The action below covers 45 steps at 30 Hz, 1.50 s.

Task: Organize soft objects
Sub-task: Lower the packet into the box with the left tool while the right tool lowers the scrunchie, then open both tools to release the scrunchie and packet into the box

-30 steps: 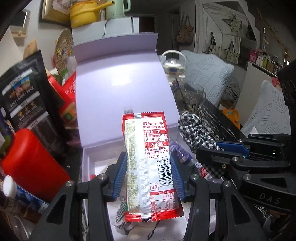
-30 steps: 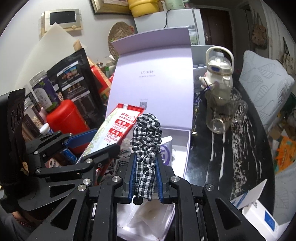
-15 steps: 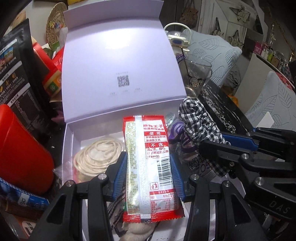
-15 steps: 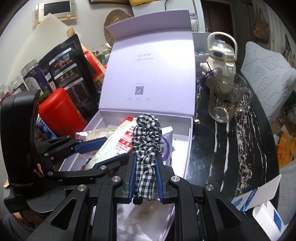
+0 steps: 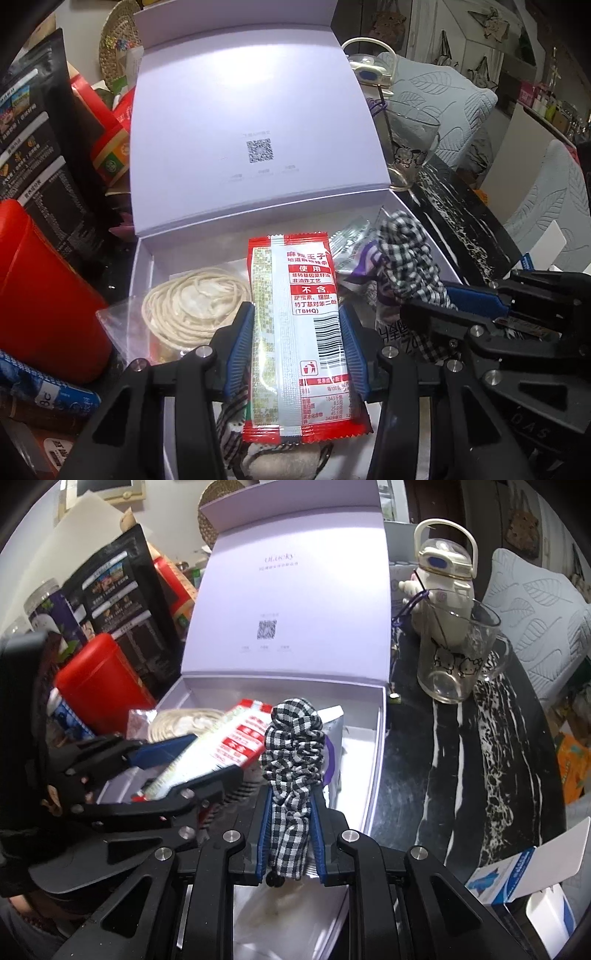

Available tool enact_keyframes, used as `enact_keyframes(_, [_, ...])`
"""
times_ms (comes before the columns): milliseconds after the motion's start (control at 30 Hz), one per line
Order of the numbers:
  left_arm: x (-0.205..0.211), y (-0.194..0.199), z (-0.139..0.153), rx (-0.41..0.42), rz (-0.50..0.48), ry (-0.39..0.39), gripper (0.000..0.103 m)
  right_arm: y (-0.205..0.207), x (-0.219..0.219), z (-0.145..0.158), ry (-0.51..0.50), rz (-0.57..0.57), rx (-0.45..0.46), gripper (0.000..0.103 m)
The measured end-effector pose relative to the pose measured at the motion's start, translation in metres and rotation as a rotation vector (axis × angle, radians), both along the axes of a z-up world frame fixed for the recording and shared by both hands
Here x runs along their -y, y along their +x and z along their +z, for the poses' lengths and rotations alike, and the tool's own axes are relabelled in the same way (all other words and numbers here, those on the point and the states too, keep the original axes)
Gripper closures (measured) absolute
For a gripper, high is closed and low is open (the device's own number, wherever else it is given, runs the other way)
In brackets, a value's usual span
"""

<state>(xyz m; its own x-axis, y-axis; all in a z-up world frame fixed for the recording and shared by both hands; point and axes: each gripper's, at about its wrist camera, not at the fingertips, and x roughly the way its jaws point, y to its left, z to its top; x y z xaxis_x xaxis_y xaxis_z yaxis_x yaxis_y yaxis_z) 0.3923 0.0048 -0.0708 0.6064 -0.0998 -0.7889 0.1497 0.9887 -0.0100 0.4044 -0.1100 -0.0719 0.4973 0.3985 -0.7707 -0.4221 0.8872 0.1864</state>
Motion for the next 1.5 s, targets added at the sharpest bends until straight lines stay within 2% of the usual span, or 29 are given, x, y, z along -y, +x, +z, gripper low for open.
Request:
enact_keyframes(433, [0.007,-0.004,0.005,0.044,0.036,0.104,0.057,0.004,-0.005,-0.006,-0.047,-0.002,-0.006,0.082])
enact_keyframes(567, [0.005,-0.003,0.006,0.03,0.03,0.088,0.057,0.004,-0.005,-0.004,-0.053,-0.018,-0.015,0.076])
enact_keyframes(667, [0.001,-0.002,0.008,0.015,0.041,0.067,0.055,0.003,-0.002,-0.001,-0.068,-0.029,-0.008,0.065])
enact_keyframes(767, [-0.001,-0.003,0.011,0.024,0.043,0.051,0.049,0.002,0.003,0.004,-0.058,-0.041,0.0,0.057])
enact_keyframes(833, [-0.002,-0.004,0.014,0.036,0.057,0.056,0.037,0.002,0.006,0.006,-0.048,-0.036,-0.002,0.055])
enact_keyframes(933, [-0.007,-0.004,0.017,0.043,0.083,0.055,0.024,0.001,0.01,0.009,-0.026,-0.034,-0.004,0.052])
enact_keyframes(967, [-0.008,-0.004,0.018,0.042,0.087,0.052,0.024,0.001,0.011,0.009,-0.022,-0.035,-0.004,0.051])
enact_keyframes(1033, [-0.01,-0.004,0.019,0.045,0.091,0.051,0.024,-0.001,0.012,0.01,-0.031,-0.046,0.004,0.042])
enact_keyframes(1167, [-0.013,-0.008,0.023,0.059,0.101,0.066,0.024,-0.002,0.012,0.011,-0.013,-0.043,0.011,0.042])
enact_keyframes(1300, [-0.016,-0.015,0.031,0.072,0.079,0.025,0.024,-0.006,0.012,0.018,-0.006,-0.037,0.033,0.042])
enact_keyframes(1500, [-0.021,-0.038,0.056,0.133,0.086,0.014,0.024,-0.022,0.014,0.043,0.0,-0.054,0.094,0.042])
